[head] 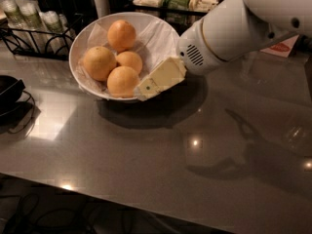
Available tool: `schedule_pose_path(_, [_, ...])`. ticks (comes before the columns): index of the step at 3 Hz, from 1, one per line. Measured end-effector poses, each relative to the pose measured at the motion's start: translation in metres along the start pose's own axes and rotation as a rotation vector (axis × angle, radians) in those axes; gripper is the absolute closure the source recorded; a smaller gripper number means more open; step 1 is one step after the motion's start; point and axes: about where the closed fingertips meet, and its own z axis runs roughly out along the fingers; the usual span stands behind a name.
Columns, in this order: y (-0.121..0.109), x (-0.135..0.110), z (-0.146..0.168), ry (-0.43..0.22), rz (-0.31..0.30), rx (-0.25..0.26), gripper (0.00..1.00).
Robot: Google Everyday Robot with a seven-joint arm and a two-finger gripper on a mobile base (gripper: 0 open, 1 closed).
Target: Pick orange from white bowl
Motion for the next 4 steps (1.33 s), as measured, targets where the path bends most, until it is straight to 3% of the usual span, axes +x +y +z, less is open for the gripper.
schedule_pose_path(2, [0.020, -0.037, 0.038, -0.071, 0.020, -0.024, 0.00])
schedule_pose_path(3, [0.024, -0.051, 0.057, -0.087, -0.032, -0.005, 0.00])
schedule_pose_path(4, [0.009, -0.057, 0.074, -0.089, -0.093, 0.025, 0.00])
